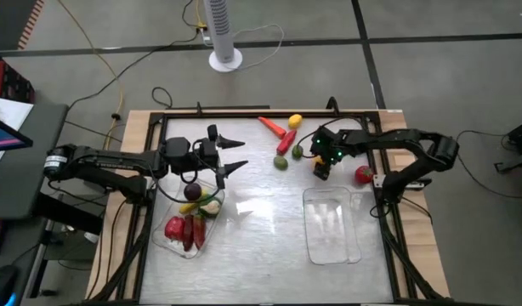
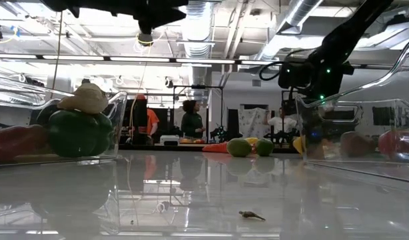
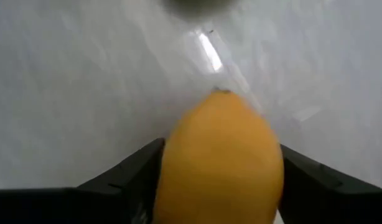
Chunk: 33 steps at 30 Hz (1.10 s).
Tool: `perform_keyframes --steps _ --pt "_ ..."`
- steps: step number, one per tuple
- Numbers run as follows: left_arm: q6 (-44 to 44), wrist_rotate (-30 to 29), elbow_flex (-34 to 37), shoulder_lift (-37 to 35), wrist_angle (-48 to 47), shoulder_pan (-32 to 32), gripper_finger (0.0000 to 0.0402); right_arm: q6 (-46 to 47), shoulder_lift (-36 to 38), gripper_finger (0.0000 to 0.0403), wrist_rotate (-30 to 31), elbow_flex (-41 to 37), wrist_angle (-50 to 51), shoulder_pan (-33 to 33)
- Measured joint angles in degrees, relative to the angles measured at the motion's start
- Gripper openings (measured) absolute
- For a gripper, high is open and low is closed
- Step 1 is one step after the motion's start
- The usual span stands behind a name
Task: Sort produce into baskets
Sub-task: Put the bottom yellow lemon into the right transparent bin, then put the red tomato into the right transparent bin
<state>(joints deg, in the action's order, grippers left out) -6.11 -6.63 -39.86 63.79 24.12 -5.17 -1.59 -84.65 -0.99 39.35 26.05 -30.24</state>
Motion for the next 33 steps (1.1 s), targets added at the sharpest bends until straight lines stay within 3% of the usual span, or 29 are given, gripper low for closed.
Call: perform_keyframes --steps 8,20,26,33 --pt "-2.9 -4.2 0.0 -0.2 -0.2 2.3 0.0254 5.4 6.9 0.0246 0.5 5.7 10.8 5.9" --pt "-3.7 -2.5 0.0 -0.2 0.0 1.5 0.0254 21.5 27.9 0.0254 2.4 9.3 19.2 29.0" --pt "-3.9 -2.4 0.0 -0.2 0.3 1.5 0.0254 31.7 29.0 0.0303 4.2 9.2 25.5 38.6" --pt "-3.8 -2.3 0.0 -0.2 0.4 1.5 0.0254 36.8 29.1 0.0368 6.5 13.4 33.7 38.3"
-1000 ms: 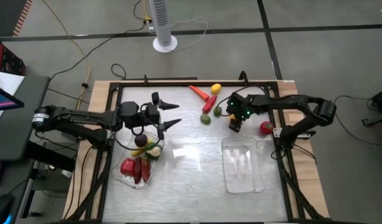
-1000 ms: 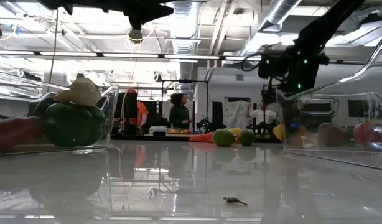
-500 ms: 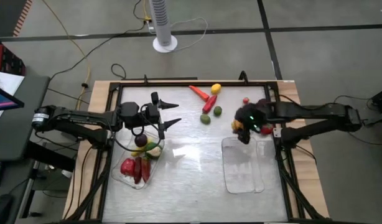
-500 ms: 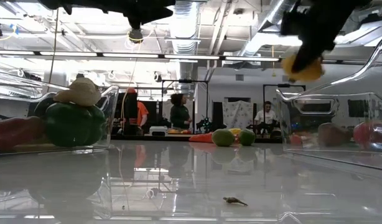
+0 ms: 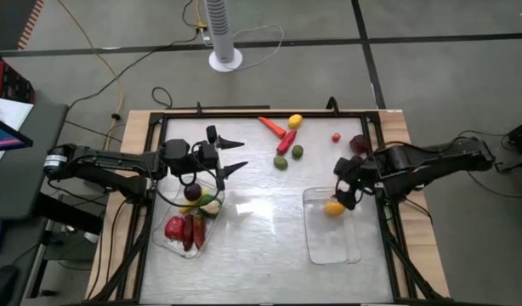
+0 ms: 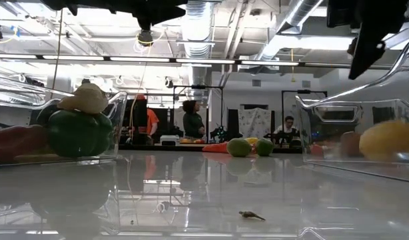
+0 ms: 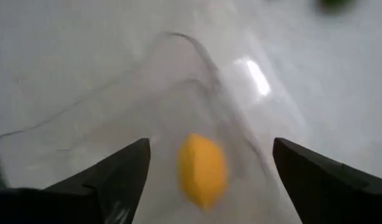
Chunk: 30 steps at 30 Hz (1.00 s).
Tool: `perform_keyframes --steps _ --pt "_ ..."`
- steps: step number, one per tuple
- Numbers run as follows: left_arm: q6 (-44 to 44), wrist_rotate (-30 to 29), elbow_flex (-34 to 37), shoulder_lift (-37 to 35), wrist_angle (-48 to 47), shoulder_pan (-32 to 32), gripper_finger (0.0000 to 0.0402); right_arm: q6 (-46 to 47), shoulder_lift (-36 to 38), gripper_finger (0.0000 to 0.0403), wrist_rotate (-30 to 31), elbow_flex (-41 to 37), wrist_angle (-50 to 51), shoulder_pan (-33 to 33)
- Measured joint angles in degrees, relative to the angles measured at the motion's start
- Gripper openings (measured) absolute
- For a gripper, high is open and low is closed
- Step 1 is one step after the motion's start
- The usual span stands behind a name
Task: Sort produce into baskets
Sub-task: Put the red tomato into the right transparent bin
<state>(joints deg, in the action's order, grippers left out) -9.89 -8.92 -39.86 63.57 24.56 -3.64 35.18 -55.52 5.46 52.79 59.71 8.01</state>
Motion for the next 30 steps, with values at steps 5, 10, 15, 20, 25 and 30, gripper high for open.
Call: perform_keyframes --steps 5,10,15,20,25,30 --pt "0.5 2.2 0.0 0.0 0.2 0.0 0.0254 -1.2 -4.7 0.0361 1.9 4.8 15.3 -8.9" --pt "0.5 2.6 0.0 0.0 -0.2 0.0 0.0254 -7.1 -10.0 0.0351 1.9 5.2 20.5 -17.9" --pt "0.6 2.6 0.0 0.0 -1.5 0.0 0.0254 -16.2 -13.9 0.0364 2.0 4.7 21.7 -26.7" --pt "0.3 2.6 0.0 0.0 -2.7 0.4 0.0254 -22.6 -17.0 0.0390 0.7 4.7 24.4 -34.3" --pt "-0.2 2.6 0.0 0.0 -2.9 0.9 0.0254 -27.8 -20.6 0.0396 -2.2 2.1 24.3 -39.3" --pt "-1.0 2.5 0.0 -1.3 -5.2 1.6 0.0254 -32.3 -22.7 0.0399 -2.5 -1.9 21.3 -41.3"
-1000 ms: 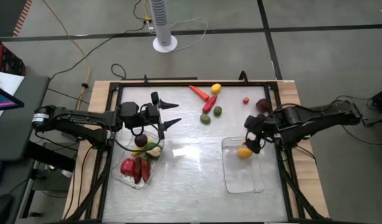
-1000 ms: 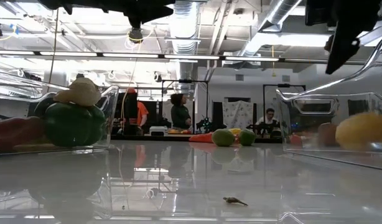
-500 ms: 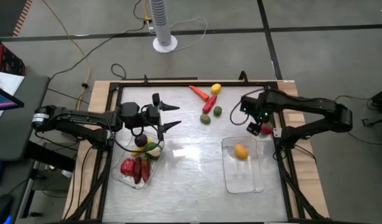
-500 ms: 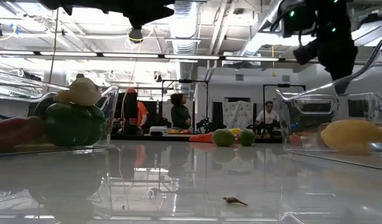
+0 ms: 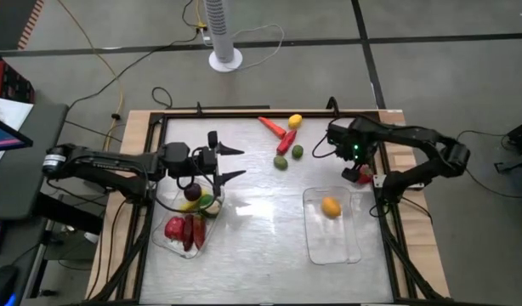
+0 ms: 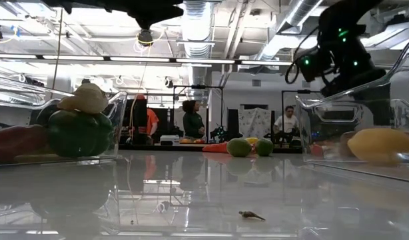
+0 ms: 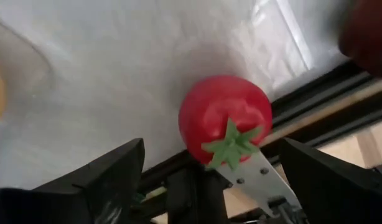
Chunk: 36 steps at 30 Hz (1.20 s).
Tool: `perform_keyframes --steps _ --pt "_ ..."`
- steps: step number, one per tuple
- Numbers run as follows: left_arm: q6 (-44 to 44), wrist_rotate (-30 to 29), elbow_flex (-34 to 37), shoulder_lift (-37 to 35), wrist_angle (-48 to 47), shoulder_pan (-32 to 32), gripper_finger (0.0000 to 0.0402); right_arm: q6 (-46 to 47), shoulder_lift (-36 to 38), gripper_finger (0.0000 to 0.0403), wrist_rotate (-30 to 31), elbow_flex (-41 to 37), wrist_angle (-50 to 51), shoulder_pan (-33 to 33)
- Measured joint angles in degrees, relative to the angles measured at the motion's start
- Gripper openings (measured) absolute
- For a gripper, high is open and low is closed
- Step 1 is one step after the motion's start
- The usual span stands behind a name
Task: Sort produce into baskets
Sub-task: Put the red tomato into the right transparent bin
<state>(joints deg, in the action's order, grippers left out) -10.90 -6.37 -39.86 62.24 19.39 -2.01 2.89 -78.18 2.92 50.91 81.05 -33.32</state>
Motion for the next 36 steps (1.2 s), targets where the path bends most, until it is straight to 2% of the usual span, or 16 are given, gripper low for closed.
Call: perform_keyframes --steps 4,12,28,36 --pt "0.0 0.0 0.0 -1.3 -1.4 0.4 0.0254 -2.0 0.1 0.0399 0.0 -3.1 -3.8 -1.0" --pt "0.0 0.0 0.0 -1.8 -2.1 0.6 0.0254 -1.5 -0.3 0.0398 1.2 -2.9 -3.7 -3.3" --pt "-0.7 -0.5 0.0 -2.5 -4.8 1.5 0.0254 -1.9 -14.3 0.0395 0.9 -2.9 -3.6 -5.5" --pt "-0.7 -0.5 0.0 -2.8 -5.9 1.5 0.0254 -1.5 -20.0 0.0347 1.5 -2.8 -3.0 -6.7"
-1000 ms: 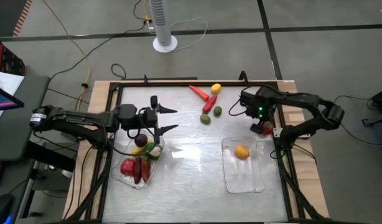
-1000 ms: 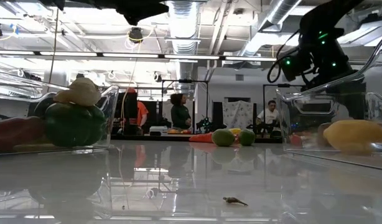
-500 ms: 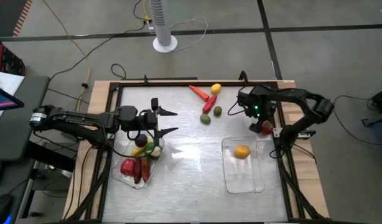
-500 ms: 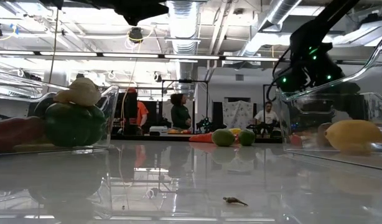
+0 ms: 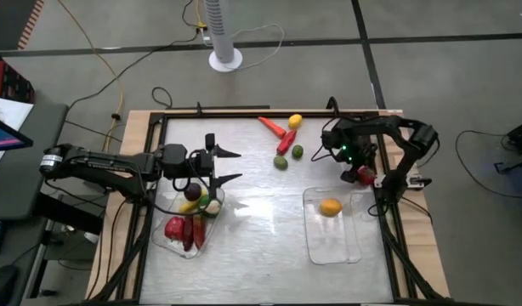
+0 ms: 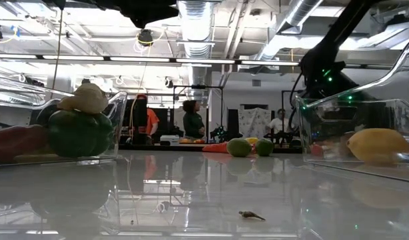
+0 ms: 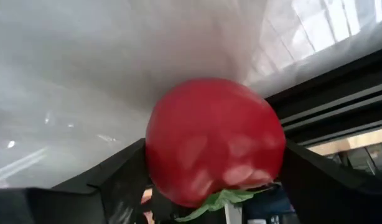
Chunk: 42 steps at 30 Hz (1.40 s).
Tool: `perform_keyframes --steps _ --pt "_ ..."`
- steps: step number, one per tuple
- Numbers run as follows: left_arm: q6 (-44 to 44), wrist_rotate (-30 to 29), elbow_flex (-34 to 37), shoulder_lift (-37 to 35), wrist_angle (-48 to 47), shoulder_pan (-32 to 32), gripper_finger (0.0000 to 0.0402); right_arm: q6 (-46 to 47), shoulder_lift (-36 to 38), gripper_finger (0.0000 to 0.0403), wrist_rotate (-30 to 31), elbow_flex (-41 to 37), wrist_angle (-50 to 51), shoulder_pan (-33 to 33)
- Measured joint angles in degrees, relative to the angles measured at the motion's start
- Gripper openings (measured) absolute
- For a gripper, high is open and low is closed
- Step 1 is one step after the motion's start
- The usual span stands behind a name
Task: Sort produce into baskets
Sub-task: Put the red tomato into the right transparent bin
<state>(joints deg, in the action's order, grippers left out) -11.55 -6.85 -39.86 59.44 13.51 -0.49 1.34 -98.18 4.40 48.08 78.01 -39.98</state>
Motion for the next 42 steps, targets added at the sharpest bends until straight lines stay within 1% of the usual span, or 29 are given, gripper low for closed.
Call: perform_keyframes --steps 3,7,10,13,17,22,26,29,33,39,42 --pt "0.0 0.0 0.0 0.0 0.0 0.0 0.0254 0.1 -0.4 0.0326 0.1 0.1 -0.1 0.4" --pt "-0.3 0.0 0.0 -0.3 -0.1 0.0 0.0254 0.0 1.6 0.0318 1.5 2.1 0.4 1.8" --pt "-0.3 0.0 0.0 -1.0 -0.2 0.0 0.0254 0.1 4.7 0.0318 1.6 6.3 3.0 3.2" --pt "0.1 0.0 0.0 -1.2 0.4 0.0 0.0254 0.6 8.5 0.0318 1.5 12.0 3.3 5.1" --pt "0.0 0.0 0.0 -1.3 0.4 0.0 0.0254 2.1 12.5 0.0318 -1.5 19.6 4.0 8.6" --pt "0.0 0.0 0.0 -1.3 0.3 0.0 0.0254 6.2 16.0 0.0318 -5.5 26.0 4.0 16.0" --pt "0.1 0.0 0.0 -1.3 -0.1 0.0 0.0254 11.5 18.0 0.0318 -8.7 29.3 2.9 24.8" --pt "0.3 -0.5 0.0 -1.3 0.3 0.0 0.0254 16.0 18.8 0.0318 -9.6 30.6 2.6 32.3" --pt "0.9 -1.0 0.0 -1.3 0.4 0.0 0.0254 21.0 19.3 0.0318 -9.7 31.2 2.6 40.1" --pt "1.8 -1.6 0.0 -1.3 1.2 0.0 0.0254 26.6 18.6 0.0322 -10.7 31.2 1.1 46.8" --pt "1.8 -2.7 0.0 -1.3 1.5 0.0 0.0254 29.1 18.2 0.0341 -10.7 31.2 1.1 49.2"
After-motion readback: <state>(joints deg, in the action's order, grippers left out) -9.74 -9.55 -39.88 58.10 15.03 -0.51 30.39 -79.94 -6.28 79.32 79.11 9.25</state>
